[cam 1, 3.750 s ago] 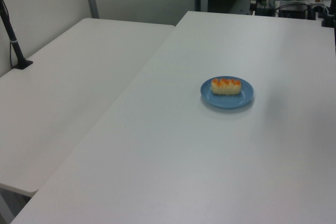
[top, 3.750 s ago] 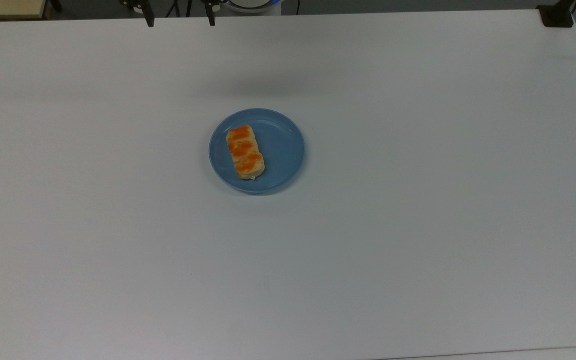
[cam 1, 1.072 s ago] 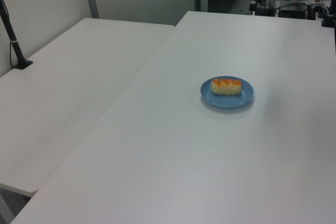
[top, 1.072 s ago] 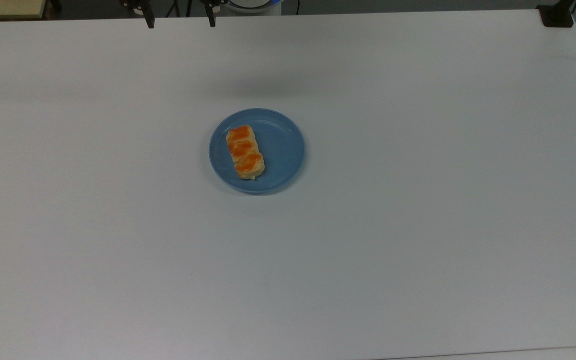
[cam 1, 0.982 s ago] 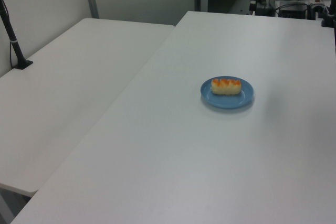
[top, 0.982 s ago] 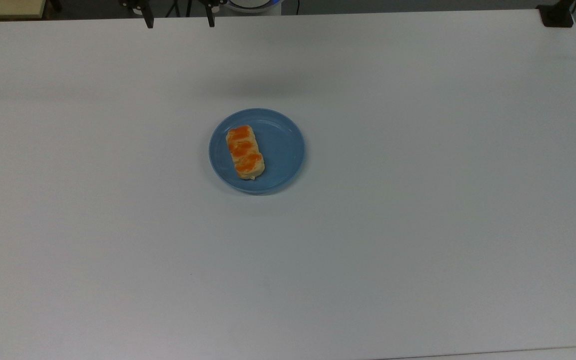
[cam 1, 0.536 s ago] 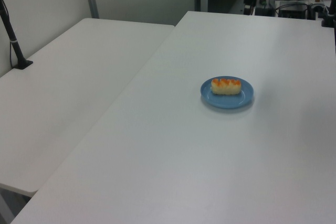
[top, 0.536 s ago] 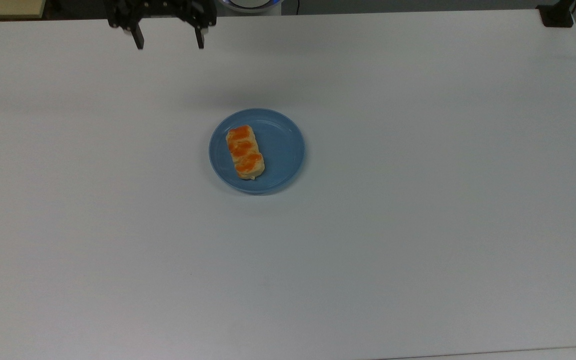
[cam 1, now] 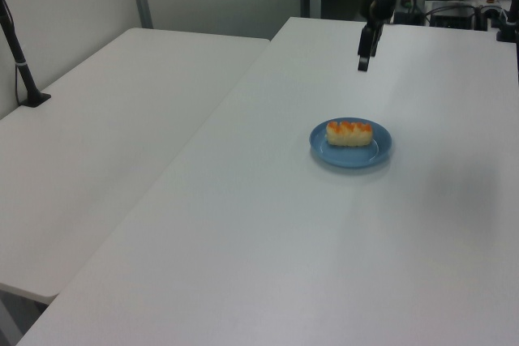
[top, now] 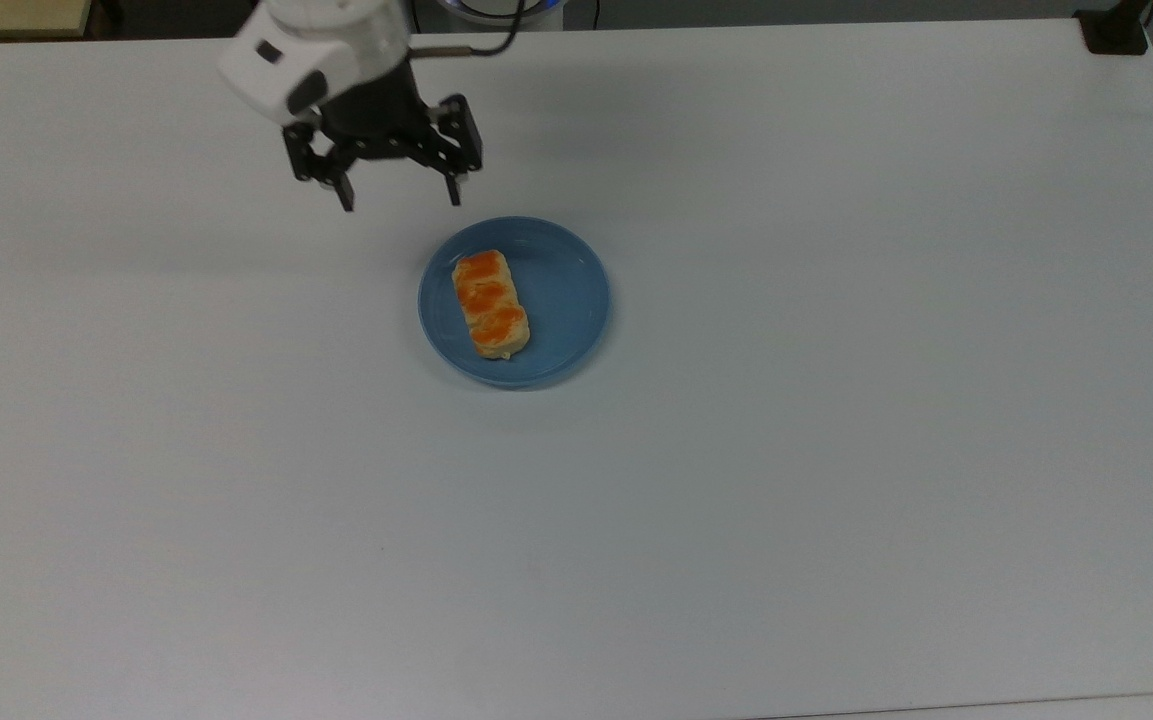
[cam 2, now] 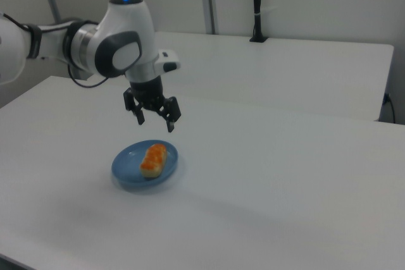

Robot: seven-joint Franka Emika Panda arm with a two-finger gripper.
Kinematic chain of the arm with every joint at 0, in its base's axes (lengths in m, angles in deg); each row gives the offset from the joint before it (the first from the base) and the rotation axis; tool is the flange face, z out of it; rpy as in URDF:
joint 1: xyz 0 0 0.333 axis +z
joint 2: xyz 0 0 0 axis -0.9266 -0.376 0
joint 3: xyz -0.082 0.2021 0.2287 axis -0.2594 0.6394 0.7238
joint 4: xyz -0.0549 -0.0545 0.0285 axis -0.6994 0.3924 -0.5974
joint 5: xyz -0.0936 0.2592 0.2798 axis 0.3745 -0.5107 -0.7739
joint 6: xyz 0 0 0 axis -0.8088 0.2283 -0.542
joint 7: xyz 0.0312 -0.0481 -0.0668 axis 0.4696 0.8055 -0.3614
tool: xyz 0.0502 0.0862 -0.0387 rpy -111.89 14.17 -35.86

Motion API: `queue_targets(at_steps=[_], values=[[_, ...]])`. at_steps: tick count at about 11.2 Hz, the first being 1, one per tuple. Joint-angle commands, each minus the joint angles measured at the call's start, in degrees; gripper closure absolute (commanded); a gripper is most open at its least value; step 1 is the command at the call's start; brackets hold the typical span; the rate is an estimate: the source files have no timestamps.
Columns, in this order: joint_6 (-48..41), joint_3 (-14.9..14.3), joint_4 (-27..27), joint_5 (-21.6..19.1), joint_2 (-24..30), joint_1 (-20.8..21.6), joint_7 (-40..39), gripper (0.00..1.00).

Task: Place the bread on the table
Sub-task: 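Move the open gripper over the bread roll and lower onto it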

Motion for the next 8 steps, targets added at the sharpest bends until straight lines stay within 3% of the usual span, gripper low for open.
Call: queue_targets(at_steps=[1, 4, 8], values=[[5.97, 1.21, -2.92, -1.18, -2.89, 2.37, 1.29, 0.00], [10.63, 2.88, -2.92, -1.01, -6.76, 3.07, 4.89, 0.00], [13.19, 2.97, -2.92, -0.83, -10.37, 4.04, 6.84, 0.00]])
